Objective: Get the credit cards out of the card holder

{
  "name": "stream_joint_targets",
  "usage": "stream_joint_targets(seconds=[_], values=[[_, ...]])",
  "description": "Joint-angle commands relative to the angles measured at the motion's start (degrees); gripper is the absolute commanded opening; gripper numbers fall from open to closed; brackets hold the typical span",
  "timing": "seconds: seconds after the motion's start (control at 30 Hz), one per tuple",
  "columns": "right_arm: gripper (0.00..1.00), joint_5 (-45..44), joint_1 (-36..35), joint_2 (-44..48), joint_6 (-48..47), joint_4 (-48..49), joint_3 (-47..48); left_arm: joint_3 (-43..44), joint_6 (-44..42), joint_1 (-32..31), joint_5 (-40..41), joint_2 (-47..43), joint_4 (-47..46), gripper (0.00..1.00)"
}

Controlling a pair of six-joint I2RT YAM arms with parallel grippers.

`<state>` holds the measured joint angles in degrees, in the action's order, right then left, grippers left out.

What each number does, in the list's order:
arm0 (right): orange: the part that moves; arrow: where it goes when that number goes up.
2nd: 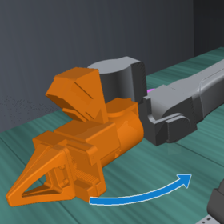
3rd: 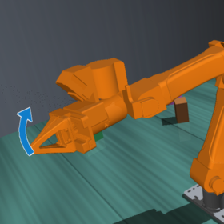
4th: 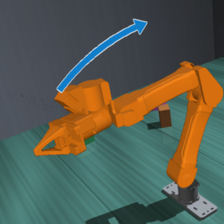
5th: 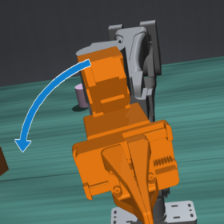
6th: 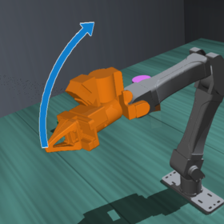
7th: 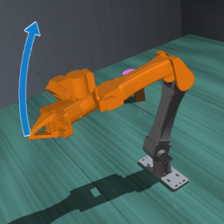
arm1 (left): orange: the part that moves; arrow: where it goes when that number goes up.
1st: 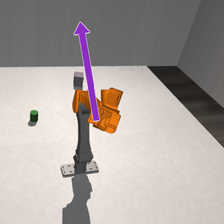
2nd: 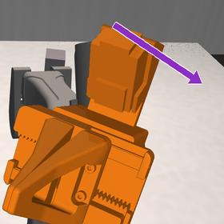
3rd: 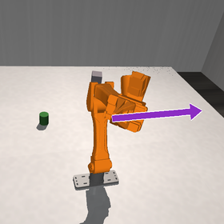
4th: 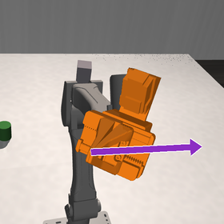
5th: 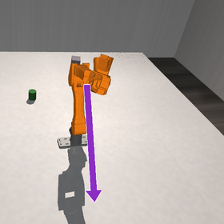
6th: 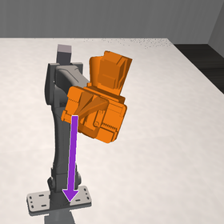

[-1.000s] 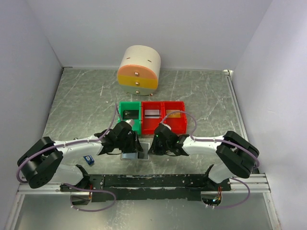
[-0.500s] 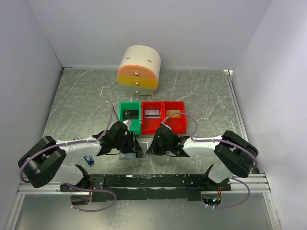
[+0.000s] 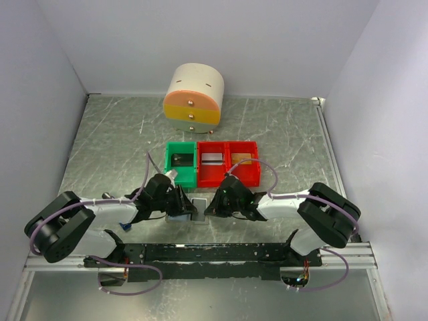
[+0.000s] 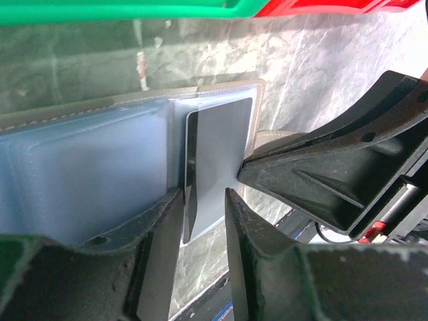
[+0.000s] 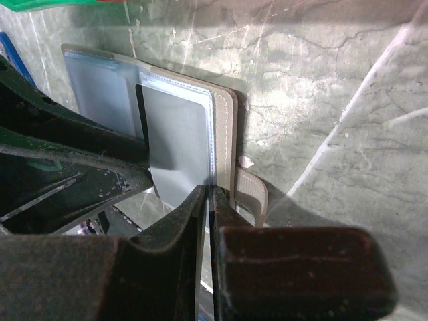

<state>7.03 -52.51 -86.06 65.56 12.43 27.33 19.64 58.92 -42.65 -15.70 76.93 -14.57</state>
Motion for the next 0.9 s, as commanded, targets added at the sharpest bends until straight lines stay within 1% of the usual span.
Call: stream_joint_targets(seconds=[0.0, 0.07, 0.3, 0.67, 0.87], values=[[0.08, -2.5, -0.3, -4.7, -1.1, -8.0, -3.4, -5.0, 6.0, 0.6, -4.7, -0.4, -5.7, 0.41], [0.08, -2.6, -0.1, -4.9, -1.3, -8.4, -3.3, -5.8, 7.3, 1.0, -4.9, -1.3, -7.2, 0.39], [0.08, -2.6, 0.1, -5.2, -1.3, -8.5, -3.5, -5.7, 7.2, 1.7, -3.1, -5.9, -4.2, 0.28], [0.08, -2.8, 0.4, -4.9, -0.9, -8.7, -3.2, -6.1, 6.9, 2.4, -2.9, -8.2, -2.4, 0.07], [0.08, -3.0, 0.4, -5.4, -0.8, -8.8, -3.1, -5.5, 5.8, 2.4, -1.4, -10.4, 1.7, 0.07]])
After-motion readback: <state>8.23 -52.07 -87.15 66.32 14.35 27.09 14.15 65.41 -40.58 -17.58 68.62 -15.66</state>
